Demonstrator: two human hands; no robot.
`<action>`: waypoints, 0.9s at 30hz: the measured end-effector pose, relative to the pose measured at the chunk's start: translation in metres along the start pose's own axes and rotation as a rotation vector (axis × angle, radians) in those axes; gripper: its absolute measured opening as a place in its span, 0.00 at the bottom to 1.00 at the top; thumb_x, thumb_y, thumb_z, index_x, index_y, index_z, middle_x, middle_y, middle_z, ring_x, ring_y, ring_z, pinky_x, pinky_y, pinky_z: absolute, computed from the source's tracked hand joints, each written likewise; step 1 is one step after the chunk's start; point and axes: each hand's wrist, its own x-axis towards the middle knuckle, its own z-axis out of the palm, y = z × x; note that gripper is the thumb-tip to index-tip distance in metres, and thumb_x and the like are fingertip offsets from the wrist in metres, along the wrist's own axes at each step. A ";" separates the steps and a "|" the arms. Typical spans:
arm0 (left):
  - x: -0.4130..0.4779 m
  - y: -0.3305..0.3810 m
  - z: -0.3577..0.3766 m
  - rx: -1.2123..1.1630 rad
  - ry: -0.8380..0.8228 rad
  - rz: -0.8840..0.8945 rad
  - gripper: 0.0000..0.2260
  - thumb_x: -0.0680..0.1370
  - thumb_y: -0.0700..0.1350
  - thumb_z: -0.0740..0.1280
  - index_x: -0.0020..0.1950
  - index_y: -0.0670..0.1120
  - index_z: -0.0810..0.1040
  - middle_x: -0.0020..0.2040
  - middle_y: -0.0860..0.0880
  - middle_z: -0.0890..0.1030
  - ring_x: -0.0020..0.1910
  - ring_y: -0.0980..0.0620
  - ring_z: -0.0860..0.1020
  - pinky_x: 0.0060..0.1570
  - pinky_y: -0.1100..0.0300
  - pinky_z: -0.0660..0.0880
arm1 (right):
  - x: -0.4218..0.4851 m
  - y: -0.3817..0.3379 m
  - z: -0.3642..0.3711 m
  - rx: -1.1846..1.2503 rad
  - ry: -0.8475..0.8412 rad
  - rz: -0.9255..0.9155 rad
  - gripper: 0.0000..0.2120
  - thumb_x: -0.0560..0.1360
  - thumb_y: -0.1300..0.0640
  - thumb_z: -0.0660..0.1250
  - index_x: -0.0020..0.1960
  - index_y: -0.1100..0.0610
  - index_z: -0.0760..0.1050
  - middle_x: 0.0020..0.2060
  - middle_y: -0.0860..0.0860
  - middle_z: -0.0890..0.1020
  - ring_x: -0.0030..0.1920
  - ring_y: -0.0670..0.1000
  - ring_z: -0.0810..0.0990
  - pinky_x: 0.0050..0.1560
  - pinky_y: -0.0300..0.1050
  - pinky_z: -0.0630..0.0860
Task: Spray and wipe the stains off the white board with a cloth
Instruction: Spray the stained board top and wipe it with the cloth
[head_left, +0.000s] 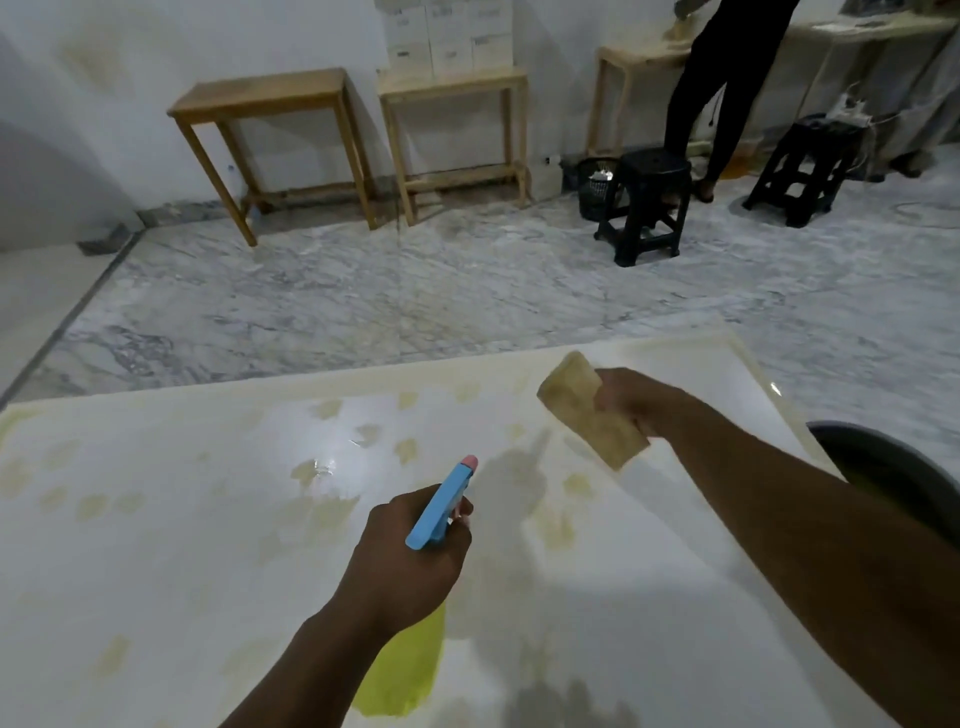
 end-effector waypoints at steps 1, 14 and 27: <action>0.013 -0.004 0.000 0.010 0.009 -0.004 0.10 0.78 0.43 0.69 0.43 0.59 0.76 0.44 0.55 0.84 0.41 0.59 0.81 0.37 0.73 0.74 | 0.027 -0.022 -0.003 -0.127 0.065 -0.092 0.19 0.79 0.65 0.59 0.68 0.59 0.73 0.58 0.58 0.79 0.54 0.59 0.78 0.53 0.50 0.75; 0.041 -0.038 0.023 0.089 -0.057 -0.062 0.09 0.78 0.44 0.69 0.46 0.59 0.77 0.45 0.56 0.84 0.42 0.58 0.82 0.38 0.72 0.75 | 0.090 0.093 0.080 -0.817 0.227 -0.347 0.34 0.75 0.66 0.57 0.78 0.47 0.59 0.80 0.47 0.57 0.80 0.51 0.50 0.78 0.56 0.47; -0.148 -0.023 0.003 0.089 -0.028 -0.034 0.08 0.76 0.44 0.68 0.43 0.58 0.77 0.45 0.56 0.83 0.36 0.58 0.81 0.36 0.68 0.73 | -0.184 0.243 0.206 -0.770 0.254 -0.394 0.35 0.69 0.62 0.52 0.76 0.47 0.66 0.77 0.44 0.62 0.80 0.50 0.54 0.77 0.56 0.48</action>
